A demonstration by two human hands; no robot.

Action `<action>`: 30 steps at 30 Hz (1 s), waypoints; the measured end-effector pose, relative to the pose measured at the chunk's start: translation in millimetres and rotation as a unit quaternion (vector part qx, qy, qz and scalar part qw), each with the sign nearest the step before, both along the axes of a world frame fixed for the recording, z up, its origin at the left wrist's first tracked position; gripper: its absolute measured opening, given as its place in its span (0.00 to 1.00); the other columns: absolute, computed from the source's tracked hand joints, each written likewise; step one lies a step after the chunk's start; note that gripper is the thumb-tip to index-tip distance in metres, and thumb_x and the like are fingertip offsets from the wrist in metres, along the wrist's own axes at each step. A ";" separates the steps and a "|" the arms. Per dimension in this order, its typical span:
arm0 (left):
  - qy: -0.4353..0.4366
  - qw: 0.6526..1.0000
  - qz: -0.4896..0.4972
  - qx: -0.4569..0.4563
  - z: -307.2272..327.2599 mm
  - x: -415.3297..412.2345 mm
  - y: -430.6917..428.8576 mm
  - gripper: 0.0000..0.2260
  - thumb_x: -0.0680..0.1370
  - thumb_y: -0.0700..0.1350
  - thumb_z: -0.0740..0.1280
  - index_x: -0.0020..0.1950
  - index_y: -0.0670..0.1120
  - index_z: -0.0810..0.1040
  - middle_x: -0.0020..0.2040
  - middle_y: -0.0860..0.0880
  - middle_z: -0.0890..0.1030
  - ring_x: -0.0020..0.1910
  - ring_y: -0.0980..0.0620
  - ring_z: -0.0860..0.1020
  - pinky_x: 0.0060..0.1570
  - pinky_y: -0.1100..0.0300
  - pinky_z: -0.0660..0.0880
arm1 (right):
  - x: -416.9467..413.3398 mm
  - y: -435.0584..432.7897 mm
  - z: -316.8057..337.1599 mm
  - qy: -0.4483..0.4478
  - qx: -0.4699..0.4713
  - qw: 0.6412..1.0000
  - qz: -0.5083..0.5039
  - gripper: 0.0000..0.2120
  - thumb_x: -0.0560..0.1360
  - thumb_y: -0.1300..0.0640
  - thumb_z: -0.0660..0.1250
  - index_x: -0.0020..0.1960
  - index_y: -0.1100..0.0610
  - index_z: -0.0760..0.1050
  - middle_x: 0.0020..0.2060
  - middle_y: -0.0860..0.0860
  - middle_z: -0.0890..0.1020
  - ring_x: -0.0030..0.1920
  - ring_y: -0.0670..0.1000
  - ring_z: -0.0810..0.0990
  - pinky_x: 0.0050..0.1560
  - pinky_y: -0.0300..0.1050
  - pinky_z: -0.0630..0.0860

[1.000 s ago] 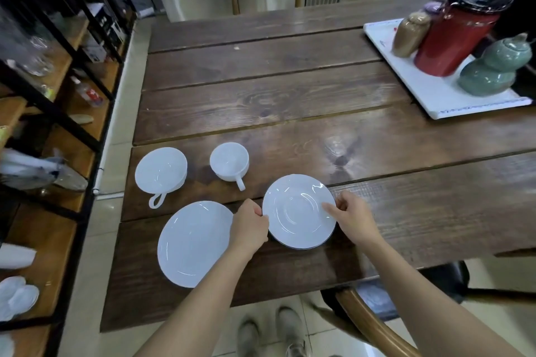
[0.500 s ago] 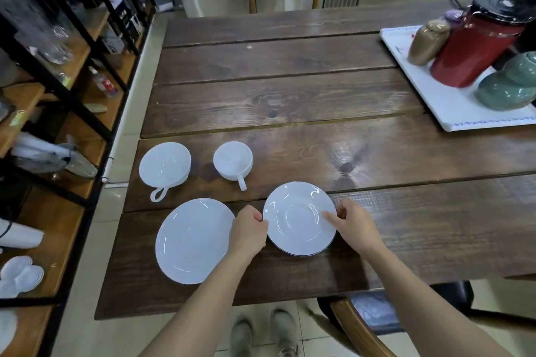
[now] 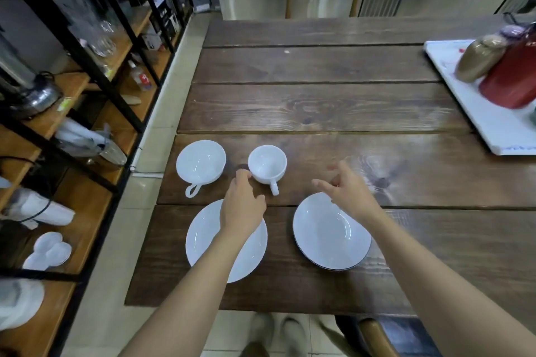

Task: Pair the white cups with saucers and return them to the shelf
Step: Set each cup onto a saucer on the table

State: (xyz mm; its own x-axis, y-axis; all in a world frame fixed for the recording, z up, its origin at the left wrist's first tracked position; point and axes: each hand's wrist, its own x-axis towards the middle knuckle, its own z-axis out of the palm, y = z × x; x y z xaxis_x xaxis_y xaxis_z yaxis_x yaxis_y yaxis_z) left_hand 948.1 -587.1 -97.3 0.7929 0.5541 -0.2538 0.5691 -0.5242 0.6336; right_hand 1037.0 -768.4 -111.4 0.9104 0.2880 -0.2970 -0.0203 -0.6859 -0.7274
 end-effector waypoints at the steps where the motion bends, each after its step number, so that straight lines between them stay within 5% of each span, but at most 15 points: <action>1: 0.004 1.000 -0.009 0.002 -1.8 2.7 6.2 0.24 0.74 0.40 0.69 0.67 0.47 0.65 0.64 0.45 0.75 0.60 0.46 0.76 0.53 0.55 0.76 | 2.5 10.5 2.2 0.024 0.027 0.999 0.011 0.27 0.71 0.44 0.68 0.65 0.54 0.65 0.51 0.52 0.77 0.49 0.54 0.78 0.41 0.46 0.75; 3: 0.021 0.999 -0.040 0.006 -5.2 8.2 17.3 0.29 0.73 0.41 0.71 0.70 0.48 0.61 0.68 0.44 0.70 0.65 0.45 0.73 0.57 0.54 0.74 | 4.7 31.8 6.8 0.073 0.080 0.994 0.026 0.33 0.70 0.48 0.72 0.70 0.52 0.61 0.58 0.51 0.74 0.55 0.54 0.77 0.39 0.45 0.77; 9: 0.037 0.994 -0.103 -0.023 -12.9 29.9 40.1 0.38 0.69 0.44 0.75 0.72 0.48 0.57 0.70 0.44 0.68 0.67 0.45 0.70 0.62 0.49 0.72 | 12.8 77.6 10.5 0.154 0.101 0.980 0.068 0.43 0.68 0.57 0.75 0.74 0.50 0.51 0.65 0.54 0.72 0.62 0.55 0.74 0.54 0.49 0.78; 17: -0.002 0.988 -0.141 -0.070 -27.7 42.4 52.3 0.33 0.69 0.47 0.75 0.69 0.50 0.63 0.67 0.48 0.73 0.66 0.47 0.72 0.64 0.47 0.72 | 16.7 88.4 3.6 0.143 0.099 0.983 0.063 0.37 0.64 0.60 0.77 0.67 0.53 0.62 0.61 0.51 0.73 0.62 0.53 0.73 0.59 0.51 0.77; 22: -0.023 0.985 -0.149 -0.082 -30.8 45.4 55.3 0.31 0.68 0.46 0.76 0.66 0.49 0.66 0.64 0.49 0.75 0.62 0.49 0.74 0.59 0.53 0.72 | 13.5 92.5 2.0 0.105 0.063 0.989 0.079 0.40 0.65 0.62 0.77 0.69 0.56 0.58 0.57 0.48 0.69 0.58 0.49 0.70 0.54 0.41 0.69; 30: -0.042 0.987 -0.136 -0.080 -22.5 40.5 58.6 0.28 0.68 0.46 0.76 0.65 0.50 0.68 0.60 0.50 0.77 0.58 0.51 0.75 0.51 0.60 0.70 | 7.0 95.3 5.1 0.066 0.061 0.993 0.073 0.40 0.64 0.55 0.78 0.68 0.55 0.59 0.59 0.48 0.70 0.61 0.50 0.72 0.58 0.47 0.75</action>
